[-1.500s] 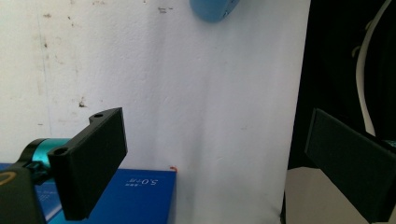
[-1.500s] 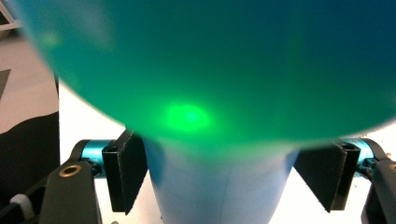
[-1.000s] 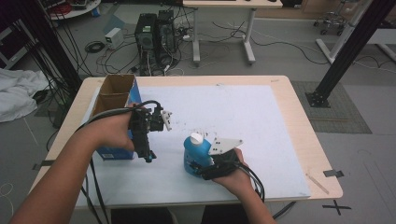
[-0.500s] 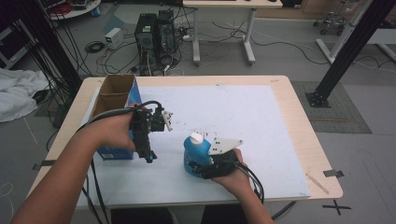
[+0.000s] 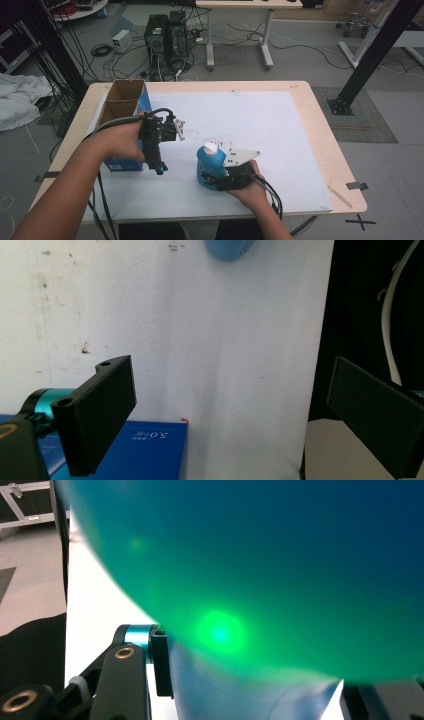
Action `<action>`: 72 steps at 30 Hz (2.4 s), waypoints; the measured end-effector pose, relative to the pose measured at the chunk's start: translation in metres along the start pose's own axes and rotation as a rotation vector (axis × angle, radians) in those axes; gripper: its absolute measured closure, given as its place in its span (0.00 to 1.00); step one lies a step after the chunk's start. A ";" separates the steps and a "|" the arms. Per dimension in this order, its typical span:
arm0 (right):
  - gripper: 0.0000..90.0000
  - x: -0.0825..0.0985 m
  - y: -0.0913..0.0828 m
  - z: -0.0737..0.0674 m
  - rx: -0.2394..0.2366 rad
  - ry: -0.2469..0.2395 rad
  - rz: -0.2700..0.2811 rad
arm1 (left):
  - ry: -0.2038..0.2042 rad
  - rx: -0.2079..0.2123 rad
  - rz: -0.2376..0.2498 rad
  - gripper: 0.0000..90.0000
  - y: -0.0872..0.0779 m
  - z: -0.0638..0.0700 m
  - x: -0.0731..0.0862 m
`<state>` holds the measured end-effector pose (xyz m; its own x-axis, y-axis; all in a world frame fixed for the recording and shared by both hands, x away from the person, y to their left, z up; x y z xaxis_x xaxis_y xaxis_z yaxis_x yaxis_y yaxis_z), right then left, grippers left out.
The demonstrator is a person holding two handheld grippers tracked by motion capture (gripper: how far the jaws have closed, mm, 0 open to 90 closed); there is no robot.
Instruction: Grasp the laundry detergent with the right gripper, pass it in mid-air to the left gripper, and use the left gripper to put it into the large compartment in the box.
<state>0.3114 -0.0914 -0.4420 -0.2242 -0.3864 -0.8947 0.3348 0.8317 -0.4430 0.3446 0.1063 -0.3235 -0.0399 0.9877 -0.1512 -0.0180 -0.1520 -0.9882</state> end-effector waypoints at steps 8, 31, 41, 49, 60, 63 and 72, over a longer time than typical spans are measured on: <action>0.51 -0.002 -0.003 -0.003 -0.035 -0.009 0.000 | -0.003 -0.011 -0.015 0.06 0.000 0.000 -0.003; 0.51 -0.042 -0.016 0.002 -0.163 -0.125 -0.085 | 0.112 -0.007 -0.023 0.06 -0.036 0.011 -0.050; 0.51 -0.044 -0.002 -0.002 -0.242 -0.156 -0.111 | 0.140 -0.003 -0.039 0.06 -0.035 0.016 -0.068; 0.51 -0.052 0.005 -0.005 -0.270 -0.171 -0.100 | 0.148 0.006 -0.049 0.06 -0.031 0.019 -0.075; 0.52 -0.058 0.011 -0.009 -0.298 -0.158 -0.086 | 0.178 0.015 -0.070 0.06 -0.027 0.024 -0.083; 0.52 -0.059 0.012 -0.009 -0.289 -0.167 -0.086 | 0.180 0.013 -0.078 0.06 -0.026 0.025 -0.084; 0.52 -0.060 0.012 -0.012 -0.294 -0.162 -0.076 | 0.178 -0.006 -0.108 0.06 -0.020 0.023 -0.086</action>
<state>0.3182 -0.0540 -0.3925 -0.0818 -0.4905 -0.8676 0.0396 0.8682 -0.4946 0.3258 0.0239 -0.2902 0.1387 0.9893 -0.0459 -0.0068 -0.0454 -0.9989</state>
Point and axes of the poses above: each handheld gripper's, and its own axes: y roughly forward along the jaws, x roughly out of its underside, z roughly to its right, the point moved 4 cm from there along y, roughly forward along the jaws, and after that the axes turned 3 degrees about y, right-handed, at the moved point
